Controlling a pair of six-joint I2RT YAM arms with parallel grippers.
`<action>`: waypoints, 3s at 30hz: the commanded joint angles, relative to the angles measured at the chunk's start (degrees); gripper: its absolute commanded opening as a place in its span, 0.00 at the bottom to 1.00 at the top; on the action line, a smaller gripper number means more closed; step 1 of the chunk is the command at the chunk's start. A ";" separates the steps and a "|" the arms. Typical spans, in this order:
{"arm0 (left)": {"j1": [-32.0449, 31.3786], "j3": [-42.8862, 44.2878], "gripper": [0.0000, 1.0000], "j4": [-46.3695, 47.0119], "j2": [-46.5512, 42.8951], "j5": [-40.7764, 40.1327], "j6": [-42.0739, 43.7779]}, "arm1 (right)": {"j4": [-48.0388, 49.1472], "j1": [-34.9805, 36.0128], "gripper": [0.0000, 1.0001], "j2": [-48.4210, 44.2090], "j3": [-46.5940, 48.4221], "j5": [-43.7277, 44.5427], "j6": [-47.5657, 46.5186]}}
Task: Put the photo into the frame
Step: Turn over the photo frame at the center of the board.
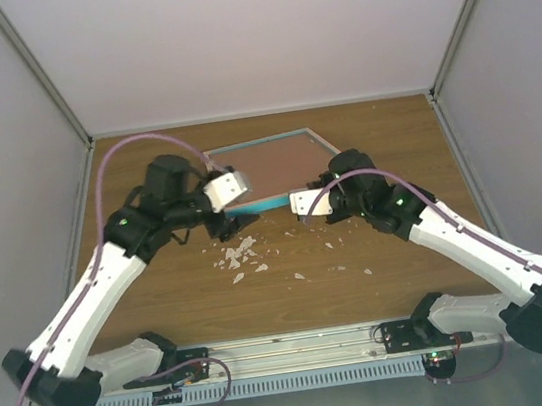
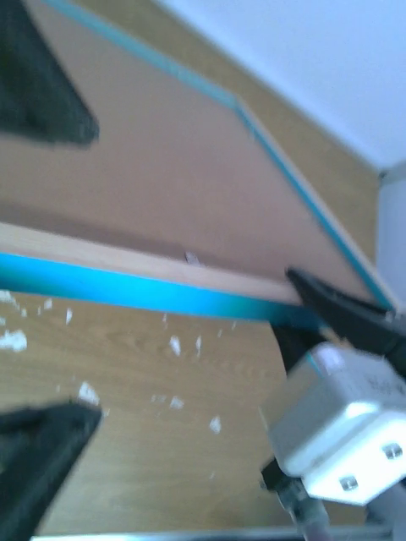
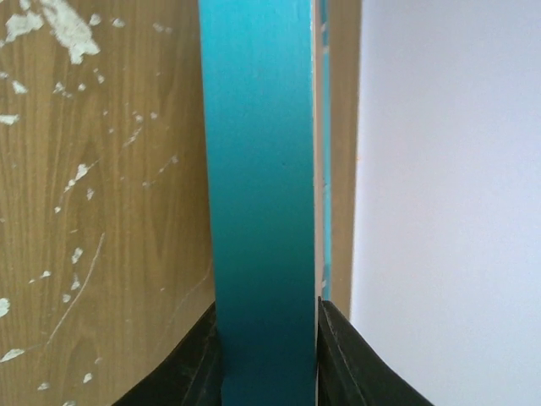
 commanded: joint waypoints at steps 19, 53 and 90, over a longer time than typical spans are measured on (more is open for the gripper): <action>37.54 -18.65 0.94 10.66 -13.61 35.00 21.74 | -20.26 -0.39 0.01 2.24 29.29 -13.20 13.94; 28.40 -16.94 0.00 16.19 -9.38 53.93 0.15 | -26.09 -7.14 0.01 10.80 48.03 -33.77 22.74; 35.78 17.57 0.00 0.42 54.27 35.23 -8.46 | 6.88 -45.45 1.00 12.89 0.23 -55.93 60.31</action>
